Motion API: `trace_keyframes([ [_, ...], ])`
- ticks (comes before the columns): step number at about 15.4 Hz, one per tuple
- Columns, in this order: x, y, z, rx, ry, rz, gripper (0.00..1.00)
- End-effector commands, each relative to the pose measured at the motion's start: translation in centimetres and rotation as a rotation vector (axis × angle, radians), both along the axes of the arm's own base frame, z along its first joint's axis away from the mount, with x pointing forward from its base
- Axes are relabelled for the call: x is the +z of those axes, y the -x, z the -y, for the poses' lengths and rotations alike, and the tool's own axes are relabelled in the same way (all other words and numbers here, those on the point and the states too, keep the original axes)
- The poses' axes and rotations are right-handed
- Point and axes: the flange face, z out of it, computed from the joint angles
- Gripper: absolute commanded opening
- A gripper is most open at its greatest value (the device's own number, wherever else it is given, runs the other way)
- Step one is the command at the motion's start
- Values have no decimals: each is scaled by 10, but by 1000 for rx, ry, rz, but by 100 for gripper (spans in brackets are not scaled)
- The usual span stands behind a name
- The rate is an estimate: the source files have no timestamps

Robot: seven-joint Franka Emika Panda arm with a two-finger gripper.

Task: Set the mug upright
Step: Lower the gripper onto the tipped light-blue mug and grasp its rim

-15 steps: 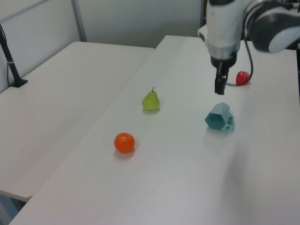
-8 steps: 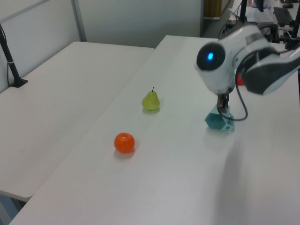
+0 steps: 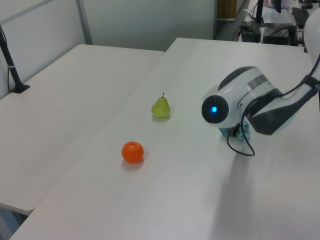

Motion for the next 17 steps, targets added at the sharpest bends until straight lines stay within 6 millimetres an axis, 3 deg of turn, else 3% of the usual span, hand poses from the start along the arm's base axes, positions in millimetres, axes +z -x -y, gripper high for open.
trace_keyframes([
  [1, -9, -9, 7, -9, 46, 21, 100],
  [5, -23, -23, 19, -2, 58, 34, 100],
  [7, -22, -27, 21, 2, 52, 44, 92],
  [9, -23, -26, 20, 6, 49, 43, 76],
  [14, -23, -26, 20, 9, 50, 35, 21],
  [17, -22, -26, 21, 9, 49, 30, 9],
])
